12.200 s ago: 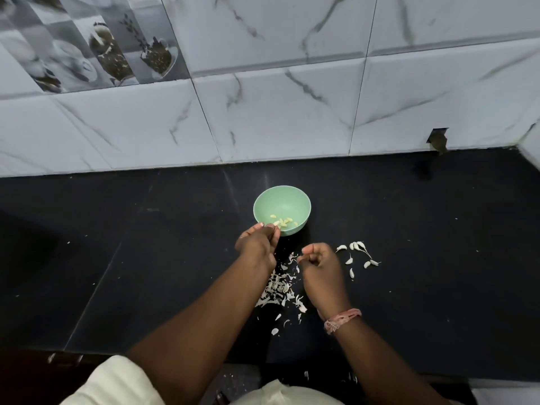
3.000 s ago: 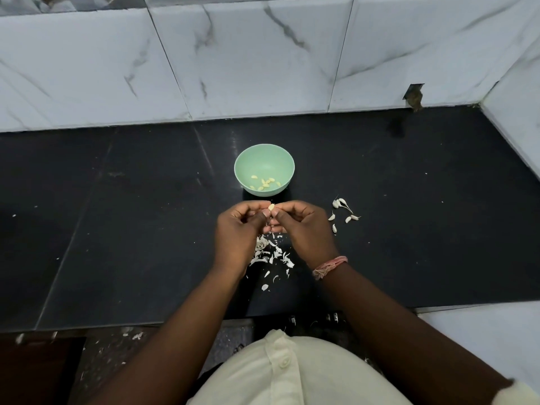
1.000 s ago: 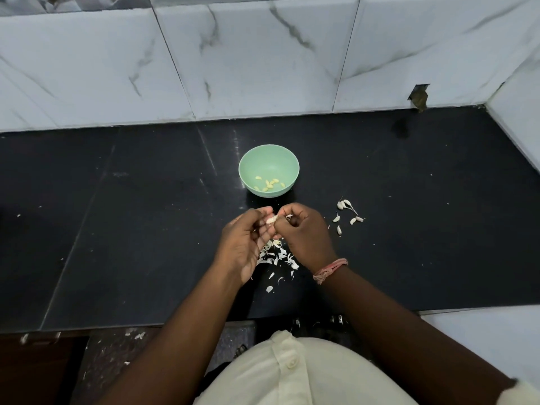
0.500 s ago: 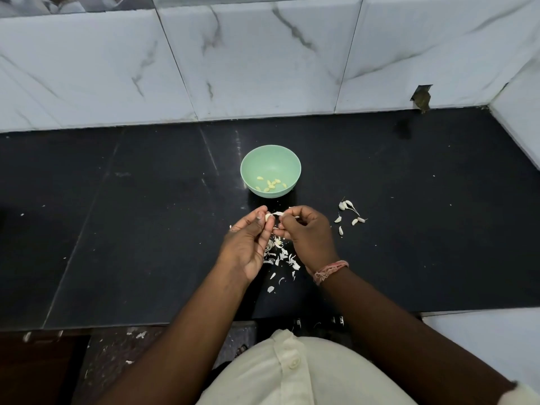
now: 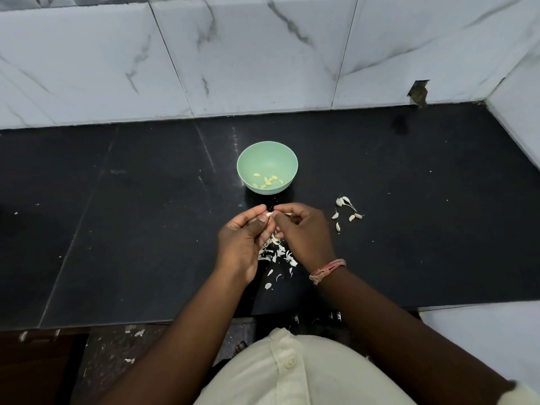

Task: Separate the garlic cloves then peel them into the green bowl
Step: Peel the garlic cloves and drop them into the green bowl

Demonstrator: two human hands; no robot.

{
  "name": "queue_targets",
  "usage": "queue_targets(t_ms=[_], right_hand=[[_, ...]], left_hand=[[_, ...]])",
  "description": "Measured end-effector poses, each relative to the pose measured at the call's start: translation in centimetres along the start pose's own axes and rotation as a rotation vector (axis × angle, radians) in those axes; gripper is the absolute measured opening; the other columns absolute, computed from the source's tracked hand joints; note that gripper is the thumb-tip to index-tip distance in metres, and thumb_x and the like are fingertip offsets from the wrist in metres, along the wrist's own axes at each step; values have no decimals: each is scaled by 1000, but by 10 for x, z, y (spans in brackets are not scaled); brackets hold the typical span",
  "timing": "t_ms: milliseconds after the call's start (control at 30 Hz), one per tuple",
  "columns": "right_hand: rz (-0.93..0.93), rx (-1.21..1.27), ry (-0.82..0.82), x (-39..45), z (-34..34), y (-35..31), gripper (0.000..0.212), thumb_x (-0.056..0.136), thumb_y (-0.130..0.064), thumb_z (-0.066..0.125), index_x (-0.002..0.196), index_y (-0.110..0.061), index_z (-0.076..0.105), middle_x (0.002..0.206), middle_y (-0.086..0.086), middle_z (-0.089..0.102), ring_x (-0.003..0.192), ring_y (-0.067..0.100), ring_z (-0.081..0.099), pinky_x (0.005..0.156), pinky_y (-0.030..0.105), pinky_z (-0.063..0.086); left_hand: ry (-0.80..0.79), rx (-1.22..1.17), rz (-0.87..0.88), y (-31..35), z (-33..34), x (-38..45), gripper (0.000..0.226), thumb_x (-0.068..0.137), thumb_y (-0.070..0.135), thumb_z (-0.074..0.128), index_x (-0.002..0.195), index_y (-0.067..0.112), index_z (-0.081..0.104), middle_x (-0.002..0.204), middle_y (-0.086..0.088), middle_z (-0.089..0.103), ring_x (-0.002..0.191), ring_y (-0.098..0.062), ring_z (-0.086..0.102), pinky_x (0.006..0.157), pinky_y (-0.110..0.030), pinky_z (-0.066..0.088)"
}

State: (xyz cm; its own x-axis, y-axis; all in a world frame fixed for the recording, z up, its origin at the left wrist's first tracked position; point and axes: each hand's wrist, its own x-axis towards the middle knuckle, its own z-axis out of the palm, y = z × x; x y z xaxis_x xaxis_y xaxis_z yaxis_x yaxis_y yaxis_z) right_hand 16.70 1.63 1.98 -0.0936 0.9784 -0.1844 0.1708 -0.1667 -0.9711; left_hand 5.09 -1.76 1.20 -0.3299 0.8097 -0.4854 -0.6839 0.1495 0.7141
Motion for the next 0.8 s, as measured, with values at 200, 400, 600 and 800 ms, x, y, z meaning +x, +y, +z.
queue_targets(t_ms=[200,400,600,800], right_hand=[[12,53,-25,-2,1,-2,6,89,-1,67,89,-1,74,67,12,74,56,15,70,55,25,58],[27,112,-40,-1,2,-3,8,89,1,71,92,-5,75,80,15,75,68,19,75,60,24,61],[29,69,-38,1,5,-8,15,85,3,69,79,-9,74,74,17,75,60,16,72,52,19,55],[-9,64,-76,1,5,2,12,90,3,64,84,-4,71,70,16,73,58,18,71,59,28,61]], left_hand=[[1,357,209,0,1,-8,18,88,-6,71,104,2,74,91,-13,77,82,-20,74,72,-26,60],[19,810,486,7,-1,-13,21,85,-3,70,94,13,79,81,2,77,75,-10,72,71,-28,60],[45,973,600,5,-7,-9,22,81,5,76,93,24,77,86,9,75,78,-5,72,74,-39,62],[68,1013,587,12,-3,-13,13,85,12,79,92,22,82,83,13,76,75,2,70,74,-35,61]])
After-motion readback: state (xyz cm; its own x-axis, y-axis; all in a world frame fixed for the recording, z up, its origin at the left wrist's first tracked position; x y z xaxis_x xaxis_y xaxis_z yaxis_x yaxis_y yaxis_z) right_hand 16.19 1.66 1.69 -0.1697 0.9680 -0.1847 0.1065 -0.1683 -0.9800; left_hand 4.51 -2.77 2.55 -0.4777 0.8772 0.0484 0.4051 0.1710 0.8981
